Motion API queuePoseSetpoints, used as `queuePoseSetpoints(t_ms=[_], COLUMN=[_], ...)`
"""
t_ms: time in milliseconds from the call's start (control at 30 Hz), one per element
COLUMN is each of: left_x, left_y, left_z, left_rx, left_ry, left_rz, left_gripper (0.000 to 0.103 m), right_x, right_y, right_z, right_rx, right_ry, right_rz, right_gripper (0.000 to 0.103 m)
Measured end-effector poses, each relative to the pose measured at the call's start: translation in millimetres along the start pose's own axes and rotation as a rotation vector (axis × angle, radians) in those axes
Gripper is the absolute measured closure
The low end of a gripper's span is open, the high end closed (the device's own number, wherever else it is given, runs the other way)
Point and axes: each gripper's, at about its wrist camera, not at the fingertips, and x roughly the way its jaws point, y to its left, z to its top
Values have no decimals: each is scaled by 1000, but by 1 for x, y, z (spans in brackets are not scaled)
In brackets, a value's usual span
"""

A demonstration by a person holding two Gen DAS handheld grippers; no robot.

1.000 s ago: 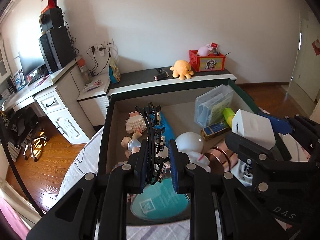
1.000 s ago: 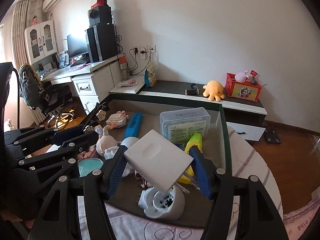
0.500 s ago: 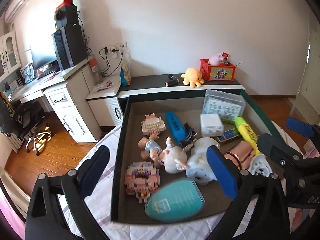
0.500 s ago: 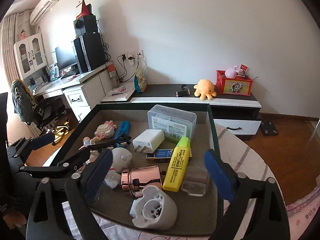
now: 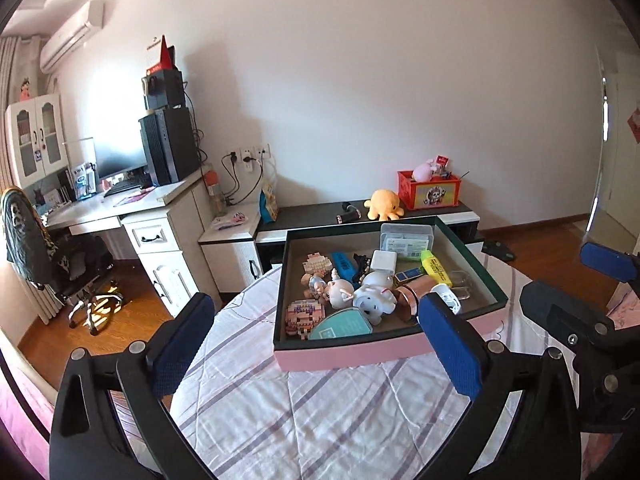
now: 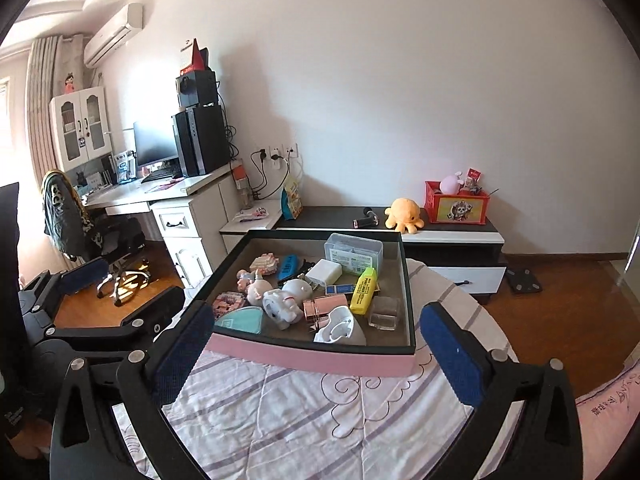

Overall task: Organize rigid objects
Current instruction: 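Withdraw both open tools from the box back over the bed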

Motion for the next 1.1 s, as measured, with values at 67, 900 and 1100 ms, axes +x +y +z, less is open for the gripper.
queuePoseSetpoints(t_ms=[67, 900, 1100], left_x=[-25, -249, -268], left_y=[3, 20, 18], left_z=[-4, -43, -41], left_rx=[-6, -71, -71], left_ry=[-25, -228, -260], left_rz=[0, 39, 39], left_gripper=[0, 0, 0], right_x=[-24, -218, -242], right_y=[6, 59, 64], right_z=[-5, -40, -40], right_rx=[-16, -38, -46], right_ry=[-17, -188, -224], right_rz=[-11, 6, -11], right_gripper=[0, 0, 0])
